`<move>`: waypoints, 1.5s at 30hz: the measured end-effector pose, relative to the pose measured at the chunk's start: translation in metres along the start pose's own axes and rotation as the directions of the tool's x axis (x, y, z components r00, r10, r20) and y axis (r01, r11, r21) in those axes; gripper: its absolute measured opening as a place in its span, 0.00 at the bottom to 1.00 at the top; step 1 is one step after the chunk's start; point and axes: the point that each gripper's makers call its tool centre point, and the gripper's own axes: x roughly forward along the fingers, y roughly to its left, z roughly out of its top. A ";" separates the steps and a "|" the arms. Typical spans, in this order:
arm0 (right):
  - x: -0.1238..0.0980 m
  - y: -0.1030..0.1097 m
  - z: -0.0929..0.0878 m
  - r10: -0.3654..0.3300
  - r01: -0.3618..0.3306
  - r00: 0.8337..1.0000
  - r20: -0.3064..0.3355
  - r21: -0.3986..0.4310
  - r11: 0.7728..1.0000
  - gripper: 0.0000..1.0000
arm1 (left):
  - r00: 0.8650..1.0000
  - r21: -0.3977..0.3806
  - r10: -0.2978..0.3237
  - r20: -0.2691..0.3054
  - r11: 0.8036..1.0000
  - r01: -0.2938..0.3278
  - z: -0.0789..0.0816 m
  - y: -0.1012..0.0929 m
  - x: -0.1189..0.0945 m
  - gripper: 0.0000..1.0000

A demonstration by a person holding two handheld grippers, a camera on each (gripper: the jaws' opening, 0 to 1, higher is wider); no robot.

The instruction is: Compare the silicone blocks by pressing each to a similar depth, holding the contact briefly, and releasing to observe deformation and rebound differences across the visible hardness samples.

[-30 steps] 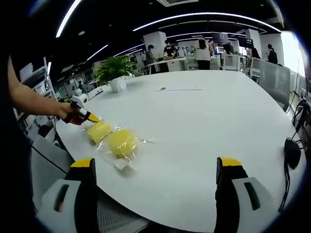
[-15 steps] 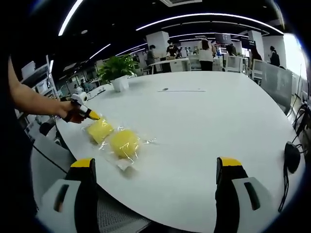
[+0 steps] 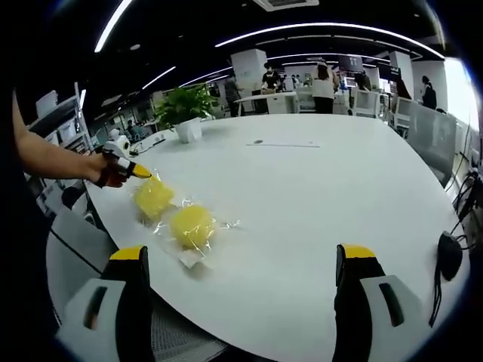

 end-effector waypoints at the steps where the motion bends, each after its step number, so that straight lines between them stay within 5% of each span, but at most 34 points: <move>1: 0.000 0.000 0.001 0.001 -0.001 1.000 0.001 -0.002 1.000 0.96 | 1.000 0.018 -0.004 0.003 1.000 0.004 0.001 -0.004 -0.001 0.00; 9: 0.005 0.002 0.005 0.018 -0.018 1.000 0.012 -0.003 1.000 0.96 | 1.000 0.178 0.008 0.028 0.984 -0.013 0.014 -0.021 -0.008 0.00; 18: 0.004 0.006 0.004 0.027 -0.027 1.000 0.012 -0.012 1.000 0.96 | 0.996 0.236 0.004 0.084 0.972 -0.023 0.033 -0.034 -0.014 0.00; 22: 0.003 0.007 0.007 0.028 -0.027 0.999 0.021 -0.015 1.000 0.96 | 0.983 0.245 0.003 0.185 0.968 -0.049 0.056 -0.042 -0.024 0.00; 25: 0.003 0.008 0.009 0.028 -0.028 0.999 0.029 -0.014 1.000 0.96 | 0.977 0.265 -0.024 0.210 0.964 -0.033 0.069 -0.056 -0.033 0.00; 37: 0.006 0.008 0.014 0.040 -0.039 0.998 0.042 -0.024 0.999 0.96 | 0.960 0.363 -0.084 0.266 0.932 -0.019 0.100 -0.094 -0.054 0.00; 45: 0.007 0.014 0.026 0.046 -0.044 0.996 0.079 -0.026 0.999 0.96 | 0.953 0.434 -0.121 0.279 0.901 -0.012 0.106 -0.119 -0.062 0.00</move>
